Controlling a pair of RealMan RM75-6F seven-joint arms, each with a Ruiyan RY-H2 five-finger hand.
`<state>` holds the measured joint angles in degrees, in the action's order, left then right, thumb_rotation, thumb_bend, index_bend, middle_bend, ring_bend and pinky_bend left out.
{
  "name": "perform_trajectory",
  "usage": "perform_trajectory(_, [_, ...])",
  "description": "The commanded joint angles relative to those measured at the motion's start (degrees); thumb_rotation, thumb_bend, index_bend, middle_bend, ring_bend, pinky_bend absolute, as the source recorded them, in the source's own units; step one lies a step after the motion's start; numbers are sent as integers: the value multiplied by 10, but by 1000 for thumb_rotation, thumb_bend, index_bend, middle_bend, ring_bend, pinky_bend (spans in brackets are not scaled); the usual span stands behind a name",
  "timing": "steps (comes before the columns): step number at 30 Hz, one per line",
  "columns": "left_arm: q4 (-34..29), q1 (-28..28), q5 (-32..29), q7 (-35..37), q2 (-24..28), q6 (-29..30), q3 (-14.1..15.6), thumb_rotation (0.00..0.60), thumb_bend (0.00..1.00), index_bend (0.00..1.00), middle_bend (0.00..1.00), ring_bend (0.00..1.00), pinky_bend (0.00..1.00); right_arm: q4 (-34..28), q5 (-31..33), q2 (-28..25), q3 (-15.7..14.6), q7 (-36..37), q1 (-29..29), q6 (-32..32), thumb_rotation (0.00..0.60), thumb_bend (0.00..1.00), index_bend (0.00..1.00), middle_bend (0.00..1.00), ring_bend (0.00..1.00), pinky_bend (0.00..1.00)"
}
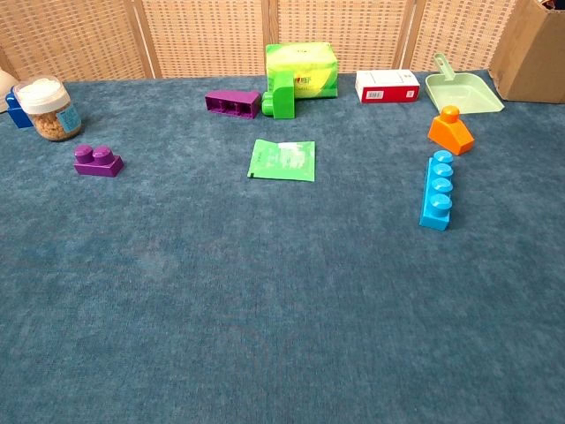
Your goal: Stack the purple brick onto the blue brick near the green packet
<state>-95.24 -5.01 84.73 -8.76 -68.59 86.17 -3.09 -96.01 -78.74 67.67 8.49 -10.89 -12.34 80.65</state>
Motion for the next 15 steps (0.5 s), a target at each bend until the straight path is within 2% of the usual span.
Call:
perform_trajectory(1, [1, 0, -1, 0, -1, -1, 0, 508, 129, 229, 118, 0, 0, 0, 1, 0, 0, -1, -1, -1, 600, 104, 367, 177, 0, 0])
perform_trajectory(8, [4, 3, 1, 3, -5, 3, 3, 505, 130, 229, 117, 0, 0, -4, -10, -3, 0, 7, -5, -4, 600, 105, 368, 177, 0, 0])
perform_trajectory(15, [5, 7, 6, 9, -1, 10, 5, 505, 130, 229, 117, 0, 0, -6, -53, -21, -4, 76, -23, -23, 600, 104, 368, 178, 0, 0])
